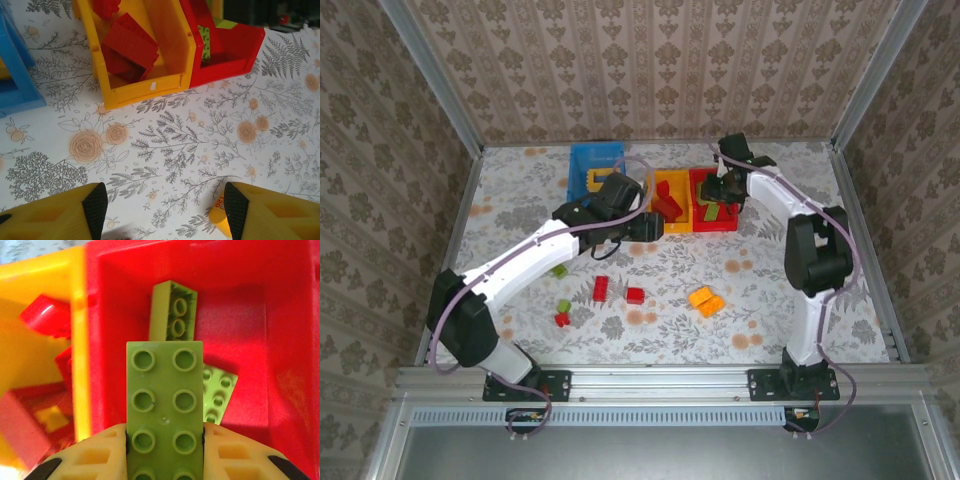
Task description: Sort the legos into containers by color
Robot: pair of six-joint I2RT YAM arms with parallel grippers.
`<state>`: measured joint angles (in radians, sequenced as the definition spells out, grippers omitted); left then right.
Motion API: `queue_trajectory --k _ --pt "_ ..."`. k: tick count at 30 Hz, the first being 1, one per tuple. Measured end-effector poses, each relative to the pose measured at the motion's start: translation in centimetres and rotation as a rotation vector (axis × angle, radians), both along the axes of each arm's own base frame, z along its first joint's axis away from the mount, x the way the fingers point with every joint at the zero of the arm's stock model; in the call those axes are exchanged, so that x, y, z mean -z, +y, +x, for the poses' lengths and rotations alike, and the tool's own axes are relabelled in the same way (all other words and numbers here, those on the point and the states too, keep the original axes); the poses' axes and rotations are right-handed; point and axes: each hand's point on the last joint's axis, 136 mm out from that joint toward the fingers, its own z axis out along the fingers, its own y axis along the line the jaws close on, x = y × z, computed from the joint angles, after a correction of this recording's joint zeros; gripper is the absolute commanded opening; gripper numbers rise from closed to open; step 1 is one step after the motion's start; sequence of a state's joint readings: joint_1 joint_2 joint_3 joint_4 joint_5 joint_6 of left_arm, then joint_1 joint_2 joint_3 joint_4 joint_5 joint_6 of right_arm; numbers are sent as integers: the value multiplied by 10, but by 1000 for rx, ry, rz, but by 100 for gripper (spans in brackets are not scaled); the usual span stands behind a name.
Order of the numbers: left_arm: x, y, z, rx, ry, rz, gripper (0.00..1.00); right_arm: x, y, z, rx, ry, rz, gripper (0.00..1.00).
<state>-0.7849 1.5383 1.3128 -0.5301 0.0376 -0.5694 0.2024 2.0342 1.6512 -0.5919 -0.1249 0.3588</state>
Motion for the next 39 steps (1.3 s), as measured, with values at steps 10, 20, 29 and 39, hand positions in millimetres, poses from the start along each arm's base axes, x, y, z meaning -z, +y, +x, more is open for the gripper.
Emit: queue_trajectory --k 10,20,29,39 --pt "26 -1 -11 96 43 88 68 10 -7 13 46 56 3 62" --pt "89 25 -67 248 212 249 74 -73 7 -41 -23 -94 12 77" --pt "115 24 -117 279 310 331 89 -81 60 -166 -241 -118 219 88" --pt "154 41 -114 126 410 450 78 -64 64 -230 -287 -37 332 87"
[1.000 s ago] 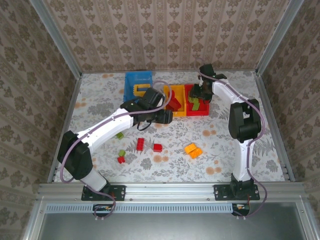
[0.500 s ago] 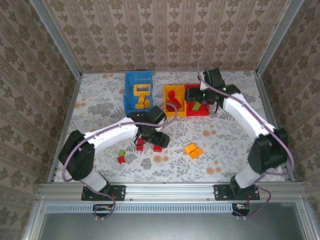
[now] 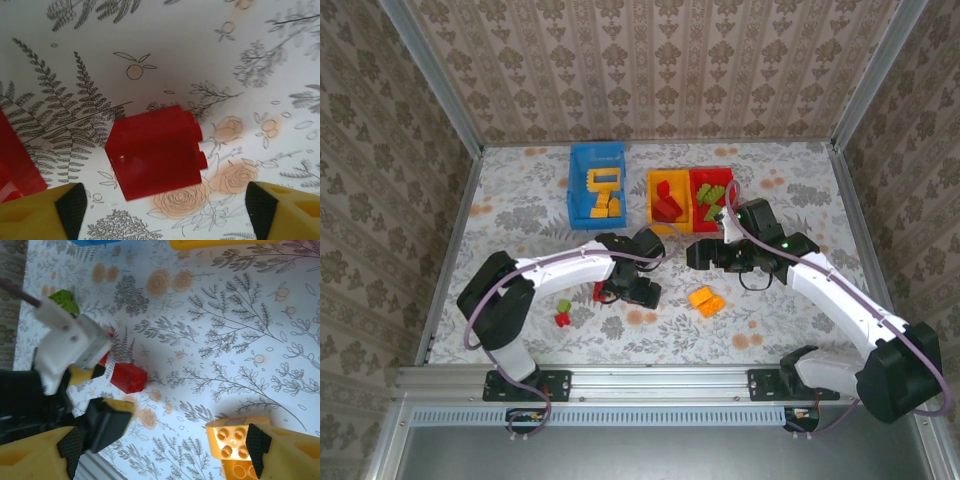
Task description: Sort the legos into containers by color
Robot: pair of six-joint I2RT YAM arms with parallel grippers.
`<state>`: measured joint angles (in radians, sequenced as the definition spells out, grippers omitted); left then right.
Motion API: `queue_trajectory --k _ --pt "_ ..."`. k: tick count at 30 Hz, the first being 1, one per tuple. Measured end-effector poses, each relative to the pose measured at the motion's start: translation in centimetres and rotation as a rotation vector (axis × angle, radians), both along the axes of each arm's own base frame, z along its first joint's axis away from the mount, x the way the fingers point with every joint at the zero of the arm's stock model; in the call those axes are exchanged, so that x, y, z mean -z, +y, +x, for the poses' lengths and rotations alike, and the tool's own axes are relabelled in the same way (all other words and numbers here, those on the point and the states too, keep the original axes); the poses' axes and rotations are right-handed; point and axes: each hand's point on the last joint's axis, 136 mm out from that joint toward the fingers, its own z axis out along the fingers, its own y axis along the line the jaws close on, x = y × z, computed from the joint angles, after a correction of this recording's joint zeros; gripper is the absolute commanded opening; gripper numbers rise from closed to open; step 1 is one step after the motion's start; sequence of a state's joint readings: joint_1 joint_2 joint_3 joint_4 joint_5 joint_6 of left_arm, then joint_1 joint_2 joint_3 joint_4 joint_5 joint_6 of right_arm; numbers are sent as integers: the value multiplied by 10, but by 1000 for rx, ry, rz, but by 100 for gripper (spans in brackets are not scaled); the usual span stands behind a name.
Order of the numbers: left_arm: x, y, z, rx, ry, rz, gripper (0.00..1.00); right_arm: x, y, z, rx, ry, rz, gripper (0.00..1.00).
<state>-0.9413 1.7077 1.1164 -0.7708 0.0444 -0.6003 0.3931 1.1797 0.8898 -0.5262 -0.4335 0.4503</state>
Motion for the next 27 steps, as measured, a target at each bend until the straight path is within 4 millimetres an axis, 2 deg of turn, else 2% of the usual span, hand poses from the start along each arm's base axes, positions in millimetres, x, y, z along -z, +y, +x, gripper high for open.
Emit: queue_trajectory --k 6,12,18,20,23,27 --pt "17 -3 2 -31 31 36 64 -2 2 -2 -8 3 13 87" --pt "18 -9 10 -43 19 22 45 -2 3 -2 -11 5 17 85" --pt "6 -13 21 -45 -27 23 42 -4 2 -4 -12 3 19 83" --pt "-7 -16 30 -54 -45 9 41 -8 0 -4 -5 -9 21 82" --pt "-45 -31 61 -75 -110 -65 41 -23 -7 4 45 -40 34 81" --pt "-114 -56 115 -105 -246 -215 41 -48 -17 27 134 -105 69 81"
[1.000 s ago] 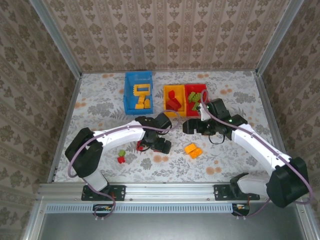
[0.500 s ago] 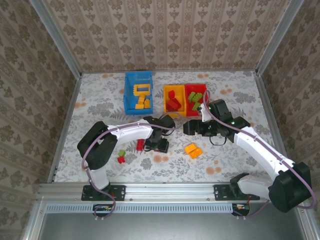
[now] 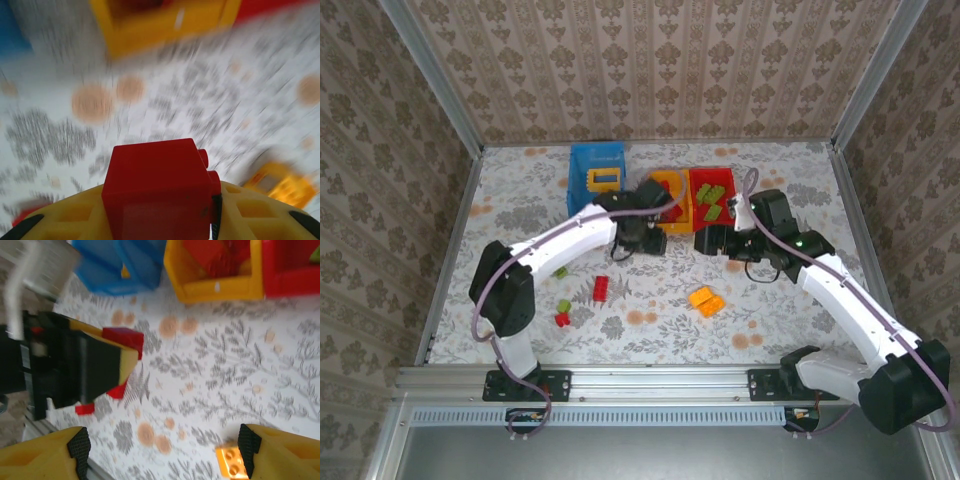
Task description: Sort the legos into containers by color
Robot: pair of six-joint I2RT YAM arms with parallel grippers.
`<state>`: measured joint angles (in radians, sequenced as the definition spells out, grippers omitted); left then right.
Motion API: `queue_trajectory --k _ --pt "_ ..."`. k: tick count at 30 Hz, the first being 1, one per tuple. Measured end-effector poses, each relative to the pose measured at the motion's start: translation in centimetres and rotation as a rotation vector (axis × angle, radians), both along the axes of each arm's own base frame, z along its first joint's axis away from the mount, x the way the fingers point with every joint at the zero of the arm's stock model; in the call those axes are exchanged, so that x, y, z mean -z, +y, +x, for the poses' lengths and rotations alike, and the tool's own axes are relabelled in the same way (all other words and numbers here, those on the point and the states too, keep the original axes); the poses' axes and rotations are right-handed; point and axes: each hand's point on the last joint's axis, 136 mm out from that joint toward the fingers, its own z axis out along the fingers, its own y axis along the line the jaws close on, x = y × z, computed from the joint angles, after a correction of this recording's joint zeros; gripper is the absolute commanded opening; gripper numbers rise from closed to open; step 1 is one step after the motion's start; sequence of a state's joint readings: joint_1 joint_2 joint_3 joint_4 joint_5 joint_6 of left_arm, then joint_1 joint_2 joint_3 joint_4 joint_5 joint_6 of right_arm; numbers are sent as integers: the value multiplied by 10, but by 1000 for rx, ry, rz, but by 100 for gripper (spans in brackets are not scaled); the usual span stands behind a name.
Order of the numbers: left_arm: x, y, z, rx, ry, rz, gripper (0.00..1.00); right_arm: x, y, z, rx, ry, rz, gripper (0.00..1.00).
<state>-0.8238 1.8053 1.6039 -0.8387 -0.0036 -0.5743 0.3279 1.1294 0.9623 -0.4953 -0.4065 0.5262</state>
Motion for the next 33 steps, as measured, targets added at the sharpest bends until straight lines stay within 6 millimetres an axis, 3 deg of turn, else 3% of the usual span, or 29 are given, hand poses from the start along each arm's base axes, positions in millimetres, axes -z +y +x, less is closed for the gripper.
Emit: queue_trajectory --k 3,6,11,15,19,26,30,33 --pt "-35 -20 41 -6 -84 -74 41 -15 -4 19 60 -30 37 80" --pt "-41 -36 80 -11 -128 -99 40 -24 -3 42 102 -33 67 80" --pt "-11 -53 132 -32 -139 -92 40 -31 -3 71 148 -14 94 79" --pt "20 -56 159 -51 -115 -86 43 -36 -7 77 170 -15 108 79" --pt "40 -56 168 -57 -80 -94 62 -36 -8 77 177 -9 113 79" --pt "39 -64 164 -35 -68 -119 67 -32 -8 76 177 -2 110 80" --pt "25 -64 159 -29 -80 -128 67 -31 -8 74 163 -8 94 79" --pt "-4 -53 150 -43 -109 -139 67 -26 -7 69 133 -12 53 78"
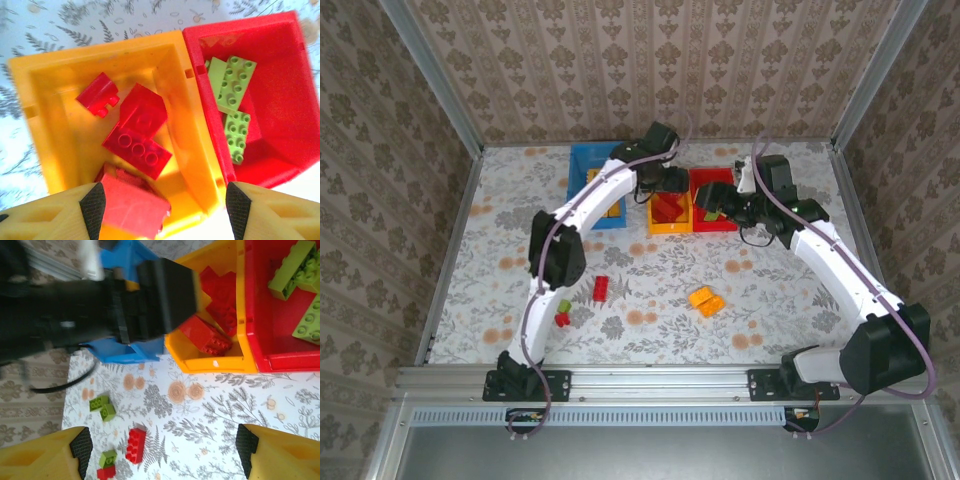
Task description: Sort the legos into containers by color
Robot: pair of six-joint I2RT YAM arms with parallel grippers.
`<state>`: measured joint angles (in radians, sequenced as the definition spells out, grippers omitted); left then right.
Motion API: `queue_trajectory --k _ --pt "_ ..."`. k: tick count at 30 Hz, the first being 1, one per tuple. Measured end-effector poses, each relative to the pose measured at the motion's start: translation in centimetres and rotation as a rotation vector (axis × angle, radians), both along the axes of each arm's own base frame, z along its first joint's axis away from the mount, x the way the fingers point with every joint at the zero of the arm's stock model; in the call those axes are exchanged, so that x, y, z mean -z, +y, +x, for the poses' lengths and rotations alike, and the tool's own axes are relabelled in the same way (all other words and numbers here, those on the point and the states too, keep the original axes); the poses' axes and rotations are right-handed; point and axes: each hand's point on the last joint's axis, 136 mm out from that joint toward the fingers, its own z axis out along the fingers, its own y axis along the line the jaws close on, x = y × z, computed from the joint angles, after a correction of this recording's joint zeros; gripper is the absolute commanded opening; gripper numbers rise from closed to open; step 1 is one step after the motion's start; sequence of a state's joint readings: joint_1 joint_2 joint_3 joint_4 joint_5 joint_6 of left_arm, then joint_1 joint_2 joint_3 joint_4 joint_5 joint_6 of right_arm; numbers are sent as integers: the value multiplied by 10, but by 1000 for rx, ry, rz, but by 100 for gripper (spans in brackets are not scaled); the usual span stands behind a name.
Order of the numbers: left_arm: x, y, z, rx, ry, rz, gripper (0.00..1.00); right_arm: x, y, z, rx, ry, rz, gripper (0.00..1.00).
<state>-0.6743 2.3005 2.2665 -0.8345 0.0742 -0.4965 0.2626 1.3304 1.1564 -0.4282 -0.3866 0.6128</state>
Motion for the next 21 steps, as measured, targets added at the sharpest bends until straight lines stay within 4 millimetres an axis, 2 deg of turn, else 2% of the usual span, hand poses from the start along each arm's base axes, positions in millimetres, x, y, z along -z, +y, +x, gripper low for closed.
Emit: queue_trajectory --k 2,4,7,9,11,13,18,21 --pt "-28 13 -10 -18 -32 -13 67 5 6 -6 -35 -4 -42 78" --pt "-59 31 -25 -45 -68 -38 66 9 21 -16 -102 -17 -88 78" --pt "-94 68 -50 -101 -112 -69 65 15 56 -38 -235 -42 -141 78" --pt "-103 97 -66 -152 -127 -74 65 23 82 -54 -325 -47 -166 78" --pt "-101 128 -84 -204 -124 -58 65 36 105 -70 -399 -33 -190 78" --pt "-89 158 -103 -259 -108 -26 65 51 125 -85 -461 -11 -217 78" --pt "-61 215 -151 -352 -62 46 65 74 149 -102 -516 4 -276 78" --pt "-64 238 -174 -392 -78 52 65 78 158 -104 -521 -8 -302 78"
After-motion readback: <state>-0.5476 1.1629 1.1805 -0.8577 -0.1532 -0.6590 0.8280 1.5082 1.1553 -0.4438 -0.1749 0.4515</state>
